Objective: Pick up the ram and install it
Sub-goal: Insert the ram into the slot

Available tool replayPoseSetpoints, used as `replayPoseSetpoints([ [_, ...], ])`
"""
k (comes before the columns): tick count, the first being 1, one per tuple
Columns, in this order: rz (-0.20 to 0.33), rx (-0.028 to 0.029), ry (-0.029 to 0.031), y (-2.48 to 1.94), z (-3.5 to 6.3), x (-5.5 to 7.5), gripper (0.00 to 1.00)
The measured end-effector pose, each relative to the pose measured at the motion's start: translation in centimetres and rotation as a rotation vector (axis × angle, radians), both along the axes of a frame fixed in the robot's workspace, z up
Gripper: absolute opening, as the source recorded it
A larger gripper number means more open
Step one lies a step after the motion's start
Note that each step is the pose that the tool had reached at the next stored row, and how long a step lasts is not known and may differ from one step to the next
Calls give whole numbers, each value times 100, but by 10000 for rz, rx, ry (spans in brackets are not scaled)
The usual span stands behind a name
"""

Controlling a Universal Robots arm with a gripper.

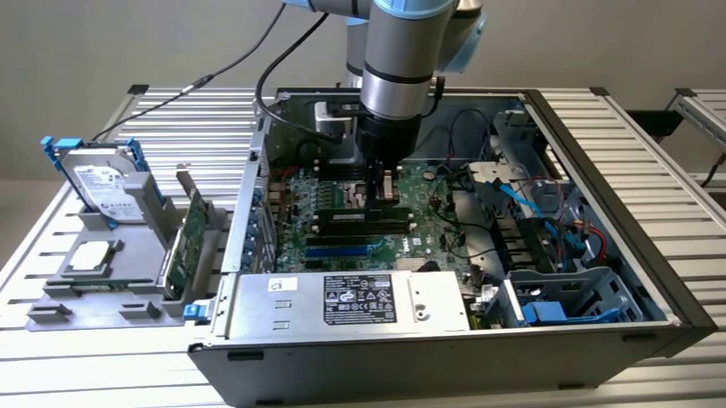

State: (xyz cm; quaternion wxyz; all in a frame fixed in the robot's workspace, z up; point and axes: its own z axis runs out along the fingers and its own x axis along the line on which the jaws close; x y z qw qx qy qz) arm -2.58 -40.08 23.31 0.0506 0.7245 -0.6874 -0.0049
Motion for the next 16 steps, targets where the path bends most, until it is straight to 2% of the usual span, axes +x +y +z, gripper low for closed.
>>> replayPoseSetpoints([
  [7,0,-2,0,-3,-10,0,14],
  [16,0,-1,0,-3,-90,0,14],
])
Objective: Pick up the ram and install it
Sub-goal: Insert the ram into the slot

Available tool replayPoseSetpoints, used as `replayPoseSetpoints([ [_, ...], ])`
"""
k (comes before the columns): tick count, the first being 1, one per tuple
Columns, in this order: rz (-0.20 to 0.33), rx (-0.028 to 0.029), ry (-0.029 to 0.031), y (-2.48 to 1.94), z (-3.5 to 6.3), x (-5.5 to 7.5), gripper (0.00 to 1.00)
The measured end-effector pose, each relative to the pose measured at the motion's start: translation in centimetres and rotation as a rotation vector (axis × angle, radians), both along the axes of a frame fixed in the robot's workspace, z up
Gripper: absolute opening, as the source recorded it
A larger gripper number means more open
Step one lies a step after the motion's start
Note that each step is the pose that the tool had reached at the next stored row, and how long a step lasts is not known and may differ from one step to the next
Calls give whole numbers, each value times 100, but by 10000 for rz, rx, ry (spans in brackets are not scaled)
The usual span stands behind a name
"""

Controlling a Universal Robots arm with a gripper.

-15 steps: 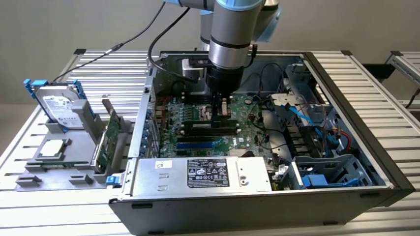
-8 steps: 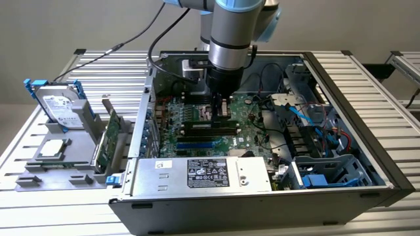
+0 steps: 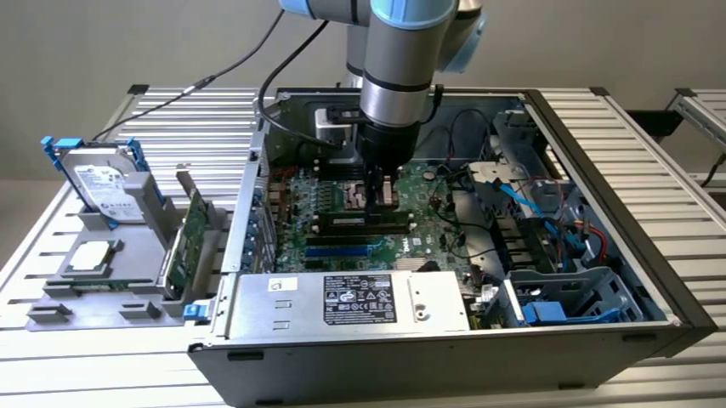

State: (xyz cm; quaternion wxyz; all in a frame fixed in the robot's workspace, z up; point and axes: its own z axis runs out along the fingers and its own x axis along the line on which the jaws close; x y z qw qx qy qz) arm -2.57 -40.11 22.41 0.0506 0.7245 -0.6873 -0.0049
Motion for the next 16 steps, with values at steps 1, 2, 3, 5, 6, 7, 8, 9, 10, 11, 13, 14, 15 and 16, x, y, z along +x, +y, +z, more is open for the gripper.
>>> replayPoseSetpoints([
  [1,-1,-2,1,0,-3,0,14],
  [2,0,-4,1,0,-3,0,14],
  [3,0,-5,1,-1,-2,0,14],
  [5,0,-5,1,0,-3,0,14],
  [6,-1,-5,1,0,-3,1,14],
  [7,1,-5,0,0,-3,3,14],
  [8,1,-5,0,0,-3,6,14],
  [9,0,-6,0,0,-3,11,14],
  [10,0,-4,-1,0,-4,16,14],
  [11,-1,-4,0,0,-4,17,14],
  [13,-1,-5,0,0,-3,17,14],
  [14,-1,-6,0,0,-3,17,14],
  [15,-1,-8,1,0,-4,17,14],
  [16,0,-8,1,0,-6,18,14],
])
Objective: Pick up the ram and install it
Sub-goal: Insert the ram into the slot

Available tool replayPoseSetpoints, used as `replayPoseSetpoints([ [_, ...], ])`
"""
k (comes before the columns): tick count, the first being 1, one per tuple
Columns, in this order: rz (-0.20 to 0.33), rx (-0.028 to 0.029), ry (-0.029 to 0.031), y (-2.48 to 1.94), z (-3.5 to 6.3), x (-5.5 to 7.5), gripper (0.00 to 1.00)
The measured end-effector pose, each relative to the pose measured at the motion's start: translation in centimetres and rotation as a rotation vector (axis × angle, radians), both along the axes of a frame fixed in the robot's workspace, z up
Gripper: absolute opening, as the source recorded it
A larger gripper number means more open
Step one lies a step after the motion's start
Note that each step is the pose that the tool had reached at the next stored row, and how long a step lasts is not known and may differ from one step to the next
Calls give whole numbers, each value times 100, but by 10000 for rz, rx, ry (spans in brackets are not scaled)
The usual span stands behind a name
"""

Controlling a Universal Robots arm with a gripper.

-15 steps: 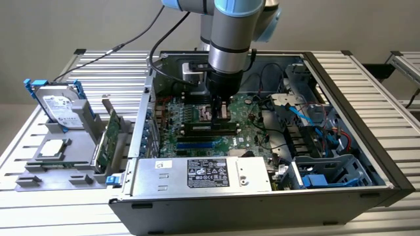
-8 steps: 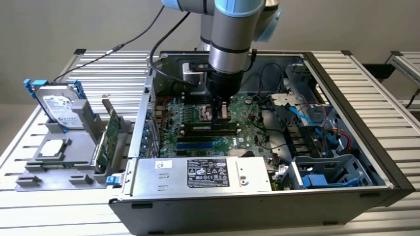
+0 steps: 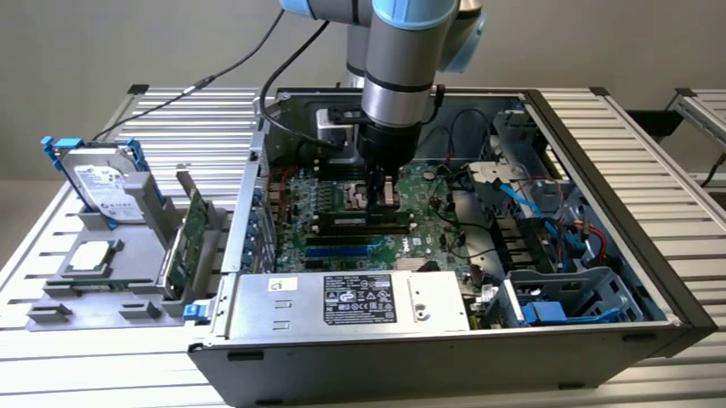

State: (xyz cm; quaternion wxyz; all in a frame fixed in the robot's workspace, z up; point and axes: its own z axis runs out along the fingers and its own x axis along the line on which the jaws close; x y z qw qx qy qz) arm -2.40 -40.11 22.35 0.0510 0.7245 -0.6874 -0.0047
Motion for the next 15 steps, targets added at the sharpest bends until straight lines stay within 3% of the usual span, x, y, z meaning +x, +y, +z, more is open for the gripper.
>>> replayPoseSetpoints([
  [15,0,-40,-1,0,-14,-2,14],
])
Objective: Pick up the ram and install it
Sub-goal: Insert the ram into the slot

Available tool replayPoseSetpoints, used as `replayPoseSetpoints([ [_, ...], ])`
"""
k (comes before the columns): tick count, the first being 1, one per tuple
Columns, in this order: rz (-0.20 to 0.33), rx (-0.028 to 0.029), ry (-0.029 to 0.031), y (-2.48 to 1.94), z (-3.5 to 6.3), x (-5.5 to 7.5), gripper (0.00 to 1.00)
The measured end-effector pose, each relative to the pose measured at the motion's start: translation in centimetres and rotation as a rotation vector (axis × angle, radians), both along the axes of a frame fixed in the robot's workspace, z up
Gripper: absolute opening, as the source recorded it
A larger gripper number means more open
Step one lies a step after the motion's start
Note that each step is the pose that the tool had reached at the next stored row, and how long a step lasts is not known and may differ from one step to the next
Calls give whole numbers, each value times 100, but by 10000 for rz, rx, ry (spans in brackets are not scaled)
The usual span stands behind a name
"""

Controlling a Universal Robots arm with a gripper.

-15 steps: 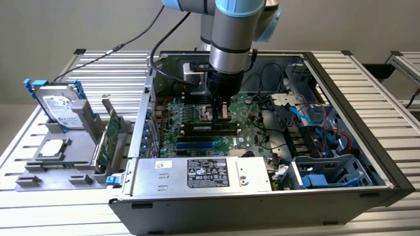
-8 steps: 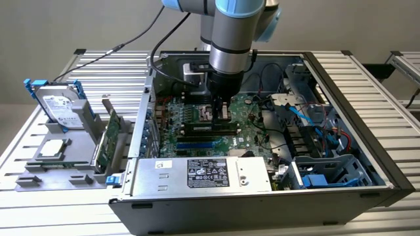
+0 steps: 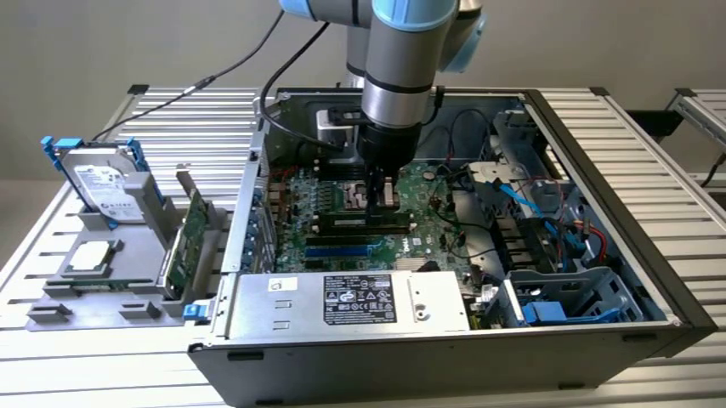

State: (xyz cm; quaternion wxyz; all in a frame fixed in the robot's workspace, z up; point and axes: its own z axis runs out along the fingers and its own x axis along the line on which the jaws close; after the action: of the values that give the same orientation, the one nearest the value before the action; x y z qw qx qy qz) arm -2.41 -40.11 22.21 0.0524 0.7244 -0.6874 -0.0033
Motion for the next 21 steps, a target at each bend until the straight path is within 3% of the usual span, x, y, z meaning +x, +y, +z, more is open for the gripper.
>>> replayPoseSetpoints([
  [21,-290,-2,0,11,-40,-5,14],
])
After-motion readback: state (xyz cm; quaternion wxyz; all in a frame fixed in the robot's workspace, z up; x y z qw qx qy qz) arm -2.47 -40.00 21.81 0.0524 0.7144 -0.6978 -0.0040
